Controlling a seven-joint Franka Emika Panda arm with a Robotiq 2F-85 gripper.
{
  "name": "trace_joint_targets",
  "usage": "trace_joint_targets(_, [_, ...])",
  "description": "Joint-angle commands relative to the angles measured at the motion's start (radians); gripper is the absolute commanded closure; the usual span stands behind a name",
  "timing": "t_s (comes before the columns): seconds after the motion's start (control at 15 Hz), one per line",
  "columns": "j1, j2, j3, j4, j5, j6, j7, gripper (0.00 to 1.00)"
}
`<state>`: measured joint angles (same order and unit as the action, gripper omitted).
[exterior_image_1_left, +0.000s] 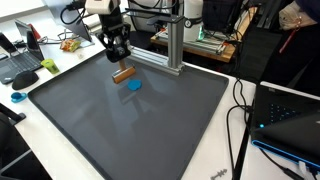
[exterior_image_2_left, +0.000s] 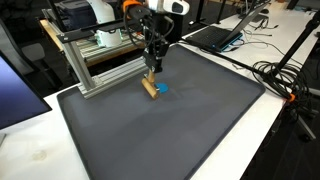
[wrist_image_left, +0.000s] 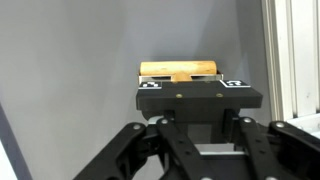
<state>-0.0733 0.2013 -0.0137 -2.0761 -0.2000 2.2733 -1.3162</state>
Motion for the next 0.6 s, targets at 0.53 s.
trace_joint_targets(0.53, [0.033, -0.104, 0.007, 0.185, 0.057, -0.403, 0.379, 0.78])
